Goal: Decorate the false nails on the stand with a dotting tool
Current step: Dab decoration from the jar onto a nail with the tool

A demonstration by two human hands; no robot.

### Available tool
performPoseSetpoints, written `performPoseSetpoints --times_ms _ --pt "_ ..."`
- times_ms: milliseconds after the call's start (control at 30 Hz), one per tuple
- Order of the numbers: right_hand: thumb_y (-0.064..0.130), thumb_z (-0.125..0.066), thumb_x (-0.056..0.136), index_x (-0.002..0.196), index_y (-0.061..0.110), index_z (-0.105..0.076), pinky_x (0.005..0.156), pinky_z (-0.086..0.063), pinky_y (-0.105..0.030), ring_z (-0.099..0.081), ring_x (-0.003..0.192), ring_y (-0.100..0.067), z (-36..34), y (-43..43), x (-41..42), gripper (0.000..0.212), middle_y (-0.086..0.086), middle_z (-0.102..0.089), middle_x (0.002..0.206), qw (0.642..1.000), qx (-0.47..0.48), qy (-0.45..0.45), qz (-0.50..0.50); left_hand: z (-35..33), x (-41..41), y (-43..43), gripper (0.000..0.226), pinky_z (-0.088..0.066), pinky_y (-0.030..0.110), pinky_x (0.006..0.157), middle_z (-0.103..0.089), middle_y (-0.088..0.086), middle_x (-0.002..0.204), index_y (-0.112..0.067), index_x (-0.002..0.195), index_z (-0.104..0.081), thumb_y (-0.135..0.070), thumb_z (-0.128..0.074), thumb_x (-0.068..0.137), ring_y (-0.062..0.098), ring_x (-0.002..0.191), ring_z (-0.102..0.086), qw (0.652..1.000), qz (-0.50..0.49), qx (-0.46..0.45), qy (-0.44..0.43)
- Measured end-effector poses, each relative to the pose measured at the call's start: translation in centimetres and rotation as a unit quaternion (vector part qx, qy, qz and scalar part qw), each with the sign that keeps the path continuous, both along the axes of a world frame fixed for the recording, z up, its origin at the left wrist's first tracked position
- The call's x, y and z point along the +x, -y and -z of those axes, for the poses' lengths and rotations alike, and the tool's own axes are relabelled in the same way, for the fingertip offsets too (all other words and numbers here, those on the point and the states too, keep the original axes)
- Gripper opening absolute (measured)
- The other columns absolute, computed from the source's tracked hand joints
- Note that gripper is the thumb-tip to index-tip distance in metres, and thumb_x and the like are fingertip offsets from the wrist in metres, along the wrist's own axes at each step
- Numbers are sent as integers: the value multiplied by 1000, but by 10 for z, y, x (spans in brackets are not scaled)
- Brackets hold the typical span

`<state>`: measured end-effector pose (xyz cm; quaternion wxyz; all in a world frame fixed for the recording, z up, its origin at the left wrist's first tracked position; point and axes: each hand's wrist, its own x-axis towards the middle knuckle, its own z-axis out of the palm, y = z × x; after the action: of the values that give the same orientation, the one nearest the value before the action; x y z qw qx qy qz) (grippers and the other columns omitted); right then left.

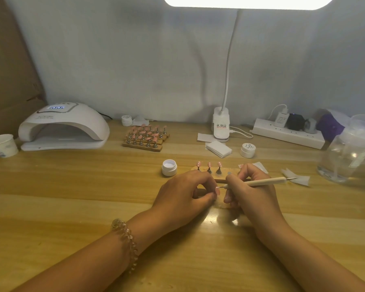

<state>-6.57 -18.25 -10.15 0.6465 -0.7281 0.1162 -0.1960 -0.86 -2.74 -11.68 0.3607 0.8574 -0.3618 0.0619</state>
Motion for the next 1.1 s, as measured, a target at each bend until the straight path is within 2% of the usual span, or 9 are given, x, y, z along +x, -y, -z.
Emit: performPoseSetpoints --times_ms 167,300,433,633,1000,1100 --pt "6 -63 81 76 -5 -44 41 -41 -30 -51 42 -21 1 1 0 22 -15 -63 50 1000 -16 -11 0 -1 0 0 7 -31 21 56 -52 -39 85 -36 84 -63 -34 -69 86 -1 66 -50 1000 -2 3 0" --pt "6 -63 81 76 -5 -45 44 -42 -30 -52 43 -20 2 1 1 22 -14 -63 50 1000 -23 -11 6 0 0 0 6 -31 20 57 -53 -39 86 -33 86 -64 -34 -69 86 -3 67 -50 1000 0 0 0" --pt "4 -62 80 69 2 -45 39 -39 -20 -50 39 -13 2 1 0 21 -13 -62 48 1000 -13 -2 4 0 1 0 6 -32 21 57 -53 -39 87 -33 86 -64 -34 -70 86 -4 67 -50 1000 0 0 0" --pt "4 -62 80 76 -5 -45 40 -41 -24 -53 42 -15 1 1 0 20 -14 -63 50 1000 -21 -6 -4 -1 0 0 7 -27 12 55 -52 -42 86 -35 85 -65 -31 -70 87 -13 71 -50 1000 2 5 5" --pt "5 -63 79 69 4 -45 38 -39 -21 -51 40 -14 3 1 1 20 -14 -62 49 1000 -17 1 1 0 0 0 9 -27 13 54 -52 -41 86 -38 84 -63 -32 -71 86 -9 70 -51 1000 0 6 6" --pt "5 -62 79 64 10 -44 38 -38 -20 -49 39 -14 4 1 1 24 -13 -61 48 1000 -7 7 7 0 0 0 7 -29 18 56 -52 -39 86 -36 85 -64 -34 -70 86 -4 68 -50 1000 -3 5 4"
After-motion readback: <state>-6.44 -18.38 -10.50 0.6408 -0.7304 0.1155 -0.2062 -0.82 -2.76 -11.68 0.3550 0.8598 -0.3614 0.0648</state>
